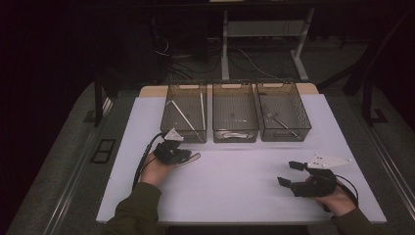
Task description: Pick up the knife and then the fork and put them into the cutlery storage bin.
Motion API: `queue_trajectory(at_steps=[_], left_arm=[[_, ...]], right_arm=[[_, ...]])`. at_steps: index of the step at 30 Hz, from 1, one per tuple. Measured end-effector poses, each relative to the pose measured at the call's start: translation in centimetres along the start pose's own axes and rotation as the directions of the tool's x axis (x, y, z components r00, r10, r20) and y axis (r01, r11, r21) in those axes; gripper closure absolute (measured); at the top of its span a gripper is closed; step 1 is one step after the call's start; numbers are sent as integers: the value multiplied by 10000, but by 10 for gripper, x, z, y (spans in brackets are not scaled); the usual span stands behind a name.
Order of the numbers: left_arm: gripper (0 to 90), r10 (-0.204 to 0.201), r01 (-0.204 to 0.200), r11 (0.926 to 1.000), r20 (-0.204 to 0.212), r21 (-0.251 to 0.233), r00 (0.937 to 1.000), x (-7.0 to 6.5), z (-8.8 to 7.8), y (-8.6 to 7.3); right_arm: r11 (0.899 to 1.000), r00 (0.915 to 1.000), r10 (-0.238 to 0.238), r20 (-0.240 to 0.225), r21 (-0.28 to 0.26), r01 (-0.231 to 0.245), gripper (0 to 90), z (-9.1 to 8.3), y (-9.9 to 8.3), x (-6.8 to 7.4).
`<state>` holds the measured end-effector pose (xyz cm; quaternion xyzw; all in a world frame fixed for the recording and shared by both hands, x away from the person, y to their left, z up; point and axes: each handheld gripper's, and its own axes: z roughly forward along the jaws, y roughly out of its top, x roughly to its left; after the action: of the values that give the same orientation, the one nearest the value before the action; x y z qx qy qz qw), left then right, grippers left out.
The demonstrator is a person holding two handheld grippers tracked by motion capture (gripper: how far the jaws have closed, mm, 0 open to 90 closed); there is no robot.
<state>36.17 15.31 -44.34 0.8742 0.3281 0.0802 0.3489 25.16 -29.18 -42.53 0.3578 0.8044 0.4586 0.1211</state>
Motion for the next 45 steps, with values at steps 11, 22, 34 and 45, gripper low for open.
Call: queue_trajectory(at_steps=[11,22,34,45], left_arm=[[815,366,-354,9991,517,-238,9980,-4,-7,1],[606,1265,-1226,9915,1029,-436,9866,8,-48,-24],[733,2119,-2174,9754,1179,362,9702,14,-38,-36],[787,2127,-2202,9745,1354,427,9677,7,-36,-32]], right_arm=[[10000,10000,-49,-47,24,49,247,0,0,0],[10000,10000,-72,-67,21,72,247,0,0,-1],[9999,9999,-120,-97,39,120,247,0,0,-1],[9997,9995,-237,-221,32,238,247,0,1,1]])
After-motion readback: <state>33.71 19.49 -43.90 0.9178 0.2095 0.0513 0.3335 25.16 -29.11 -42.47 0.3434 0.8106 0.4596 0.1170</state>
